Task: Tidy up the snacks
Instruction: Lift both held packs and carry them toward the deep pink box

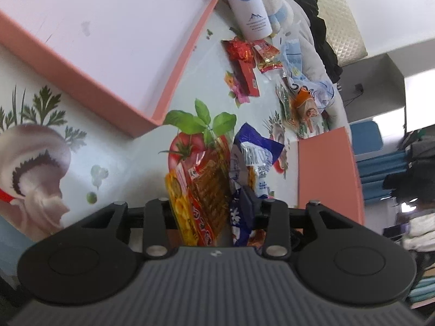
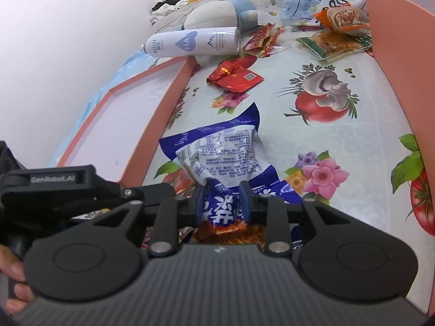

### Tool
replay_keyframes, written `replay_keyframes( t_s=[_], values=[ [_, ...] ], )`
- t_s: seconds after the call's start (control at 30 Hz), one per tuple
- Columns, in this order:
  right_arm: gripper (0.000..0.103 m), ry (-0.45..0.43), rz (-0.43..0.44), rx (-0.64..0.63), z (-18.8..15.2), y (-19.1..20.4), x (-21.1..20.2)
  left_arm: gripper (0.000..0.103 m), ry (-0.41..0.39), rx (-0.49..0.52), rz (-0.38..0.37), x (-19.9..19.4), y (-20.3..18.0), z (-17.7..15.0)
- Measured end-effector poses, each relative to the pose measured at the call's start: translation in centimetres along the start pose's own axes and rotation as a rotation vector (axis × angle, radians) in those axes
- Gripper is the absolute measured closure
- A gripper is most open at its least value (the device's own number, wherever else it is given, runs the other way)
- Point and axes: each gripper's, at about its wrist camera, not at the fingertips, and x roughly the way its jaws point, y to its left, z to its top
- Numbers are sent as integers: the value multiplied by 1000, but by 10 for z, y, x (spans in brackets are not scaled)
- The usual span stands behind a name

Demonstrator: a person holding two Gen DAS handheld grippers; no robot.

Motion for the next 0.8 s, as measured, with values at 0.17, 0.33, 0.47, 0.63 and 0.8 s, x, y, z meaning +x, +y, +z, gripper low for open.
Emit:
replay_keyframes(
  t_s=[0.17, 0.33, 0.47, 0.63, 0.8],
  values=[
    [73, -2, -11, 12, 1, 0, -1, 84, -16, 98, 89, 6, -13, -3],
    [74, -7, -43, 5, 1, 2, -5, 85, -38, 210, 141, 9, -31, -9],
    [78, -8, -74, 13, 4, 2, -12, 89, -61, 261, 146, 4, -39, -12],
    [80, -11, -140, -7, 3, 3, -27, 93, -104, 380, 158, -10, -60, -19],
    [82, -11, -178, -18, -1, 2, -41, 95, -129, 458, 188, -19, -75, -25]
  ],
)
